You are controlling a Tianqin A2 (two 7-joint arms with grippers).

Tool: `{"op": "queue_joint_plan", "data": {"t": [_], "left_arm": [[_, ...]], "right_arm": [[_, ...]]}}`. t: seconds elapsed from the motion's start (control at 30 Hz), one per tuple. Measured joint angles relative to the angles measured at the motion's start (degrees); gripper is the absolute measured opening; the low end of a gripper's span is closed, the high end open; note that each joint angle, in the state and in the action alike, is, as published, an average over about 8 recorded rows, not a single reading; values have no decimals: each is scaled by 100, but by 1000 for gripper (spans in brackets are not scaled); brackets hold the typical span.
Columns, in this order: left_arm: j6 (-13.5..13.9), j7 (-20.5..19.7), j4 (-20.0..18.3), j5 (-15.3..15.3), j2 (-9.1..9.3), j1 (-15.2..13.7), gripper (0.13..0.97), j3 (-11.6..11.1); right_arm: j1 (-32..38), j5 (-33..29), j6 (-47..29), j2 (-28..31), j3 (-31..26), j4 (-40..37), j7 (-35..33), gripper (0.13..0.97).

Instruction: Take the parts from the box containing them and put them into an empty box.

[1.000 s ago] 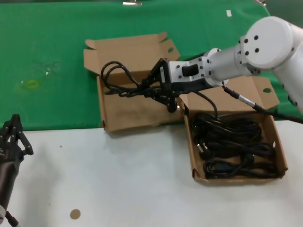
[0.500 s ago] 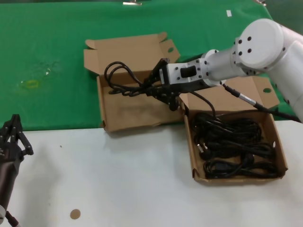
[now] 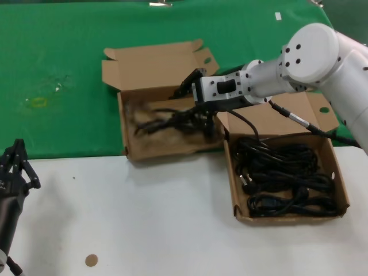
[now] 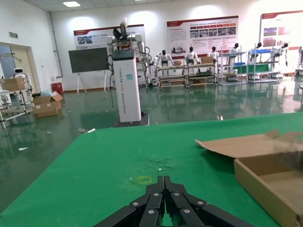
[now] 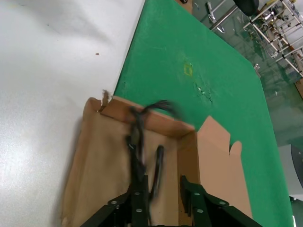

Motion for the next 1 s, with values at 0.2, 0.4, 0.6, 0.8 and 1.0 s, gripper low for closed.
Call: {"op": "queue_joint_plan", "data": {"t": [0.2,0.4,0.6,0.8,1.0], "left_arm": [[0,0,0,0,0,0,152,0],[0,0,0,0,0,0,152,0],[0,0,0,0,0,0,152,0],[0,0,0,0,0,0,152,0],[0,0,0,0,0,0,156,0]], "right_arm": [[-5,-2,12,10,-1,19,-6,331],[-26,-1,-11,71,14,165,75,360],[-62,-8,-59,185,39,426,208,502],[-115,-3,-89,292,75,691,327,628],[-139,5,-95,327,91,780,367,760]]}}
